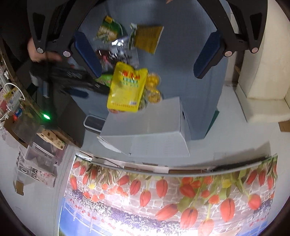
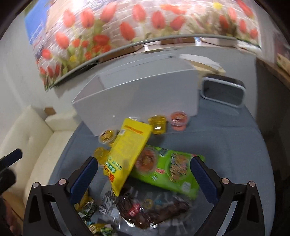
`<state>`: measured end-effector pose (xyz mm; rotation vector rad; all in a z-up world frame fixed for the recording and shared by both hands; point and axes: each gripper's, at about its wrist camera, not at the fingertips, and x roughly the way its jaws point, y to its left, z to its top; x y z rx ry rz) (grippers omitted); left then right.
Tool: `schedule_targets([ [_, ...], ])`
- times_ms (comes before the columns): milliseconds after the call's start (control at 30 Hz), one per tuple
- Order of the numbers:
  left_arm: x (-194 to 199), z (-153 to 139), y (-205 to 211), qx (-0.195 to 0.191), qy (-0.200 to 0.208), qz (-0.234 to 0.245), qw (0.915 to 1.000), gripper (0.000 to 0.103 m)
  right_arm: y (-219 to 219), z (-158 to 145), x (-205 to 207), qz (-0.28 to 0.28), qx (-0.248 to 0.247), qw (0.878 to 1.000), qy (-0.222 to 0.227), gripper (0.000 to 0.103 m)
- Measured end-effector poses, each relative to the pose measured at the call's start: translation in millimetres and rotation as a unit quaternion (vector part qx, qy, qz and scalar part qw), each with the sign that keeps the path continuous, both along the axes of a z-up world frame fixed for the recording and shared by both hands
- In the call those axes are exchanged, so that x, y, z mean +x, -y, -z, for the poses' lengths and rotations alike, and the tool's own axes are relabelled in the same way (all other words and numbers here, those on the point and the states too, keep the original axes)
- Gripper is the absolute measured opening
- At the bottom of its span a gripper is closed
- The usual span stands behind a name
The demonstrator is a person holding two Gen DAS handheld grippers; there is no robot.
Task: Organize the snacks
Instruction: 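Grasp the yellow pouch with the right gripper and lift it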
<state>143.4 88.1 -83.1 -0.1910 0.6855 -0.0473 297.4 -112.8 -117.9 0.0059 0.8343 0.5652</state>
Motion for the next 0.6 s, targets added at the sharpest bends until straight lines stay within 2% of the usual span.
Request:
schedule_targets([
  [200, -9, 4, -2, 0.007, -0.007, 0.000, 1.0000, 0.103, -25, 18, 34, -0.019, -0.016, 0.999, -0.029, 0.102],
  [267, -7, 5, -4, 0.005, -0.009, -0.001, 0.9999, 0.103, -32, 23, 38, -0.027, -0.024, 0.999, -0.034, 0.086],
  [333, -5, 5, -3, 0.006, -0.010, 0.001, 0.9999, 0.103, -41, 27, 36, -0.038, -0.042, 0.998, -0.034, 0.073],
  [400, -4, 6, -3, 0.005, -0.010, 0.001, 0.9999, 0.103, -48, 28, 31, -0.051, -0.051, 0.997, -0.023, 0.069],
  [467, -3, 8, -3, 0.003, -0.012, 0.000, 0.9999, 0.103, -50, 30, 27, -0.059, -0.050, 0.997, -0.021, 0.055],
  [500, -3, 9, -3, 0.001, -0.012, -0.002, 0.9999, 0.103, -53, 29, 24, -0.062, -0.047, 0.997, -0.018, 0.054],
  [567, -2, 11, -3, -0.001, -0.014, -0.001, 0.9999, 0.103, -57, 27, 19, -0.079, -0.042, 0.996, -0.014, 0.042],
  [600, -1, 11, -3, 0.000, -0.013, -0.003, 0.9999, 0.103, -60, 26, 16, -0.089, -0.039, 0.995, -0.016, 0.039],
])
